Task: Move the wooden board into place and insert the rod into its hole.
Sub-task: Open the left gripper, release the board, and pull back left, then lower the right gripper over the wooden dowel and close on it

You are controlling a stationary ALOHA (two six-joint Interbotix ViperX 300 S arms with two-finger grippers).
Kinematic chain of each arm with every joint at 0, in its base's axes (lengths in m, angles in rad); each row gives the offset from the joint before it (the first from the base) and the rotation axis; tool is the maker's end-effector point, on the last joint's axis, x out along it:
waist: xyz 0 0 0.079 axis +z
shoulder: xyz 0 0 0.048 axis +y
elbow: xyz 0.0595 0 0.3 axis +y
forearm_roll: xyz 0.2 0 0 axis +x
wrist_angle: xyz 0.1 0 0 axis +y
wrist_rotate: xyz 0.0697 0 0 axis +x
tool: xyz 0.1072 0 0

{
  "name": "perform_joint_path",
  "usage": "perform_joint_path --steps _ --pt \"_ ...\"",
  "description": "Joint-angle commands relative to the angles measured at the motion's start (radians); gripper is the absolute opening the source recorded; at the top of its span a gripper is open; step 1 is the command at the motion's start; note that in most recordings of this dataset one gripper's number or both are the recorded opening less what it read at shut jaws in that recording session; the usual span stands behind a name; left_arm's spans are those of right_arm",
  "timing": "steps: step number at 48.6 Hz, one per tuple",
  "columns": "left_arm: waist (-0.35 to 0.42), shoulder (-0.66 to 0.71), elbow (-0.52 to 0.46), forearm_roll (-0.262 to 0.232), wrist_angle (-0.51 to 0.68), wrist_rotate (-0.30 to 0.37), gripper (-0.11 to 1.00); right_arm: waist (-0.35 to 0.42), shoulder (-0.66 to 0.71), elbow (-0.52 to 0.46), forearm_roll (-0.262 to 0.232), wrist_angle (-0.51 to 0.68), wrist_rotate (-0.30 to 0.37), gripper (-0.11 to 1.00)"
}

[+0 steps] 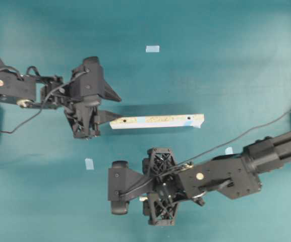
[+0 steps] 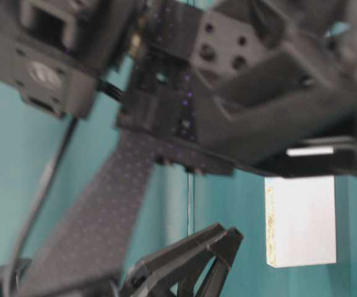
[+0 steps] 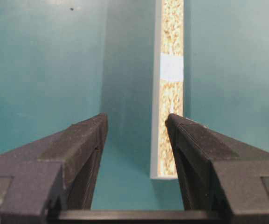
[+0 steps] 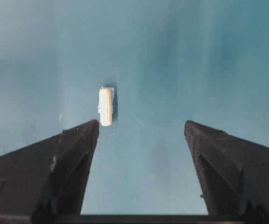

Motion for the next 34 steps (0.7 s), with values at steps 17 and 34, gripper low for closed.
perform_joint_path --steps 17,34 --pt "0.023 -0.089 0.080 0.003 -0.067 0.000 0.53 0.011 0.066 -0.123 0.009 0.055 0.003 0.76" --pt "0.023 -0.091 0.091 0.003 -0.069 0.000 0.52 0.017 0.098 -0.132 0.012 0.054 0.003 0.76"
